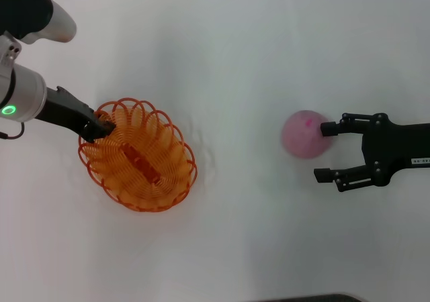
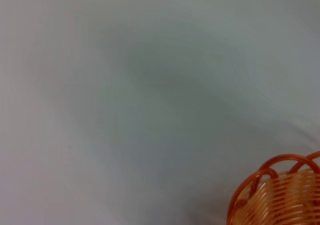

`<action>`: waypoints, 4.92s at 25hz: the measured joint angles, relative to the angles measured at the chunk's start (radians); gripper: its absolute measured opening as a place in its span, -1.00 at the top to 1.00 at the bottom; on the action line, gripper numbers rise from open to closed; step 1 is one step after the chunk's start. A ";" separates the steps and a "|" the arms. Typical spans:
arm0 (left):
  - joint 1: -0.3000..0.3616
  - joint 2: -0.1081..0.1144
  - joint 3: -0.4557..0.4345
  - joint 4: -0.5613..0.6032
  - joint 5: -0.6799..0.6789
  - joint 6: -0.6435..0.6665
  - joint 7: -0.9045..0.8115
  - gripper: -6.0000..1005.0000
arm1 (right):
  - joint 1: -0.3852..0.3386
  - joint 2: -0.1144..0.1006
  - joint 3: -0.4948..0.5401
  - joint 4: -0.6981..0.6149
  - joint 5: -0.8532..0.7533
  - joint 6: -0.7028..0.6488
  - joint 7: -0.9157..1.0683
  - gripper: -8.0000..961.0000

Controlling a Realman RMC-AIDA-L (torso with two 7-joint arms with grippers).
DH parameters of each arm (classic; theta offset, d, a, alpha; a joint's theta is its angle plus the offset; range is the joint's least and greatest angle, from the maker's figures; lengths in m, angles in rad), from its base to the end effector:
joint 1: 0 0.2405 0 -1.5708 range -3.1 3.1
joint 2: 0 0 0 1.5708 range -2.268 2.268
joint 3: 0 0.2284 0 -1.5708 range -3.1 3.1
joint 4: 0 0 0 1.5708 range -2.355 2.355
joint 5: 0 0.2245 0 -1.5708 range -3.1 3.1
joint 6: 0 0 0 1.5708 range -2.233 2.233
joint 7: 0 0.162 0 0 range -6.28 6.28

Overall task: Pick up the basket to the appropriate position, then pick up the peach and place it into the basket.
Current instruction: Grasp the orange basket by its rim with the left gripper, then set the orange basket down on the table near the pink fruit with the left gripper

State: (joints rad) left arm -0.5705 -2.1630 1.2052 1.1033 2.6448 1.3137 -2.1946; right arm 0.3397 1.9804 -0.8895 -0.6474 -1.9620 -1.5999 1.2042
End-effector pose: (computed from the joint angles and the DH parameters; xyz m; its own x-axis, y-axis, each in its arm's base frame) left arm -0.2229 0.3690 -0.0284 0.7990 0.5787 -0.1636 0.4730 -0.7727 -0.4232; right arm 0.3044 0.2762 0.0064 0.8837 -0.3108 -0.3500 -0.3769 -0.9159 -0.1384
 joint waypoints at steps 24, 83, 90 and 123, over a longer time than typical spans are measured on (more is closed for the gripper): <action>-0.116 0.008 -0.276 -0.001 -0.007 0.254 -0.238 0.72 | 0.006 0.000 0.011 0.000 0.000 0.006 0.006 -0.99; 0.326 -0.012 0.184 -0.060 -0.650 -0.429 -0.419 0.78 | 0.016 0.020 0.087 -0.001 0.000 0.049 0.038 -0.99; 0.348 -0.012 0.195 -0.037 -0.659 -0.469 -0.420 0.77 | 0.013 0.020 0.094 -0.001 0.000 0.048 0.038 -0.99; 0.432 -0.012 0.164 -0.027 -0.697 -0.465 -0.409 0.72 | 0.023 0.021 0.098 -0.001 0.000 0.049 0.038 -0.98</action>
State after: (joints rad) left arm -0.1386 -2.1752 1.3691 1.0763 1.9476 0.8483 -2.6032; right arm 0.3624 2.0018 -0.7915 -0.6488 -1.9619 -1.5509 1.2425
